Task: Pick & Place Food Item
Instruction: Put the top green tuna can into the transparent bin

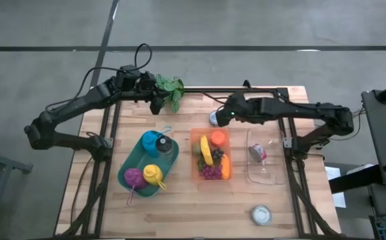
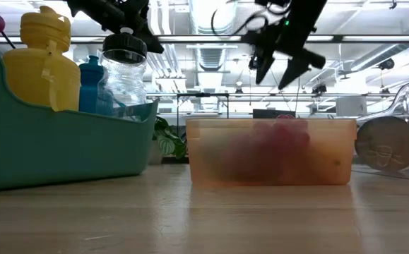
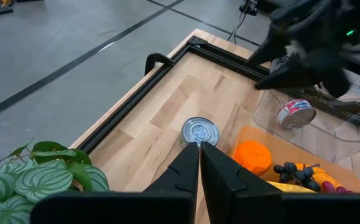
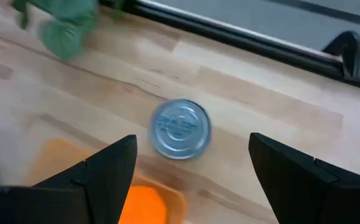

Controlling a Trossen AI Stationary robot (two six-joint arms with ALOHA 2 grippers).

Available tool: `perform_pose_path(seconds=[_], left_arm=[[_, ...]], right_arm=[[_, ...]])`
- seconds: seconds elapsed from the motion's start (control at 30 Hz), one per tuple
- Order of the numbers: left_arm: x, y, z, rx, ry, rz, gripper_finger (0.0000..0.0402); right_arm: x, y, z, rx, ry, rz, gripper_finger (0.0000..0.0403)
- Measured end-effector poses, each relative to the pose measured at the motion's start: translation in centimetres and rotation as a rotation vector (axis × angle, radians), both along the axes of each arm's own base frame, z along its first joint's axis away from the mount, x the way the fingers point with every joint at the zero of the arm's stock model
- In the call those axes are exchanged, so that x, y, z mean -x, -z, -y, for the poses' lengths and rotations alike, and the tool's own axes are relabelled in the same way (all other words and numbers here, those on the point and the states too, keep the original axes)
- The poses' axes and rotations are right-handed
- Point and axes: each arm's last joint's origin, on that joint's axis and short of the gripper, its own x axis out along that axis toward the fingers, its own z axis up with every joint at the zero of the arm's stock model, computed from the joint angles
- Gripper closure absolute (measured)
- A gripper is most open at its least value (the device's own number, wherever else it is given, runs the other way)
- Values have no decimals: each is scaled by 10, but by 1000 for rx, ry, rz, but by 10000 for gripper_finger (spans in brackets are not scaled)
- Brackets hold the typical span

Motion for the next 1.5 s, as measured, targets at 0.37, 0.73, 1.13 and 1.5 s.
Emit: perform_pose_path(seconds=[0.37,0.73,1.13,1.5], left_arm=[[0,0,0,0,0,0,380],[-1,-2,-1,-46,16,5,380],[-1,-3,0,-8,33,32,380],[-36,40,-16,228,131,-32,380]], right_arm=[[-20,37,22,-98,-3,-76,95],[-14,39,44,-137,81,-58,95],[-20,52,50,-220,172,-10,95],[-30,57,57,-196,138,28,95]])
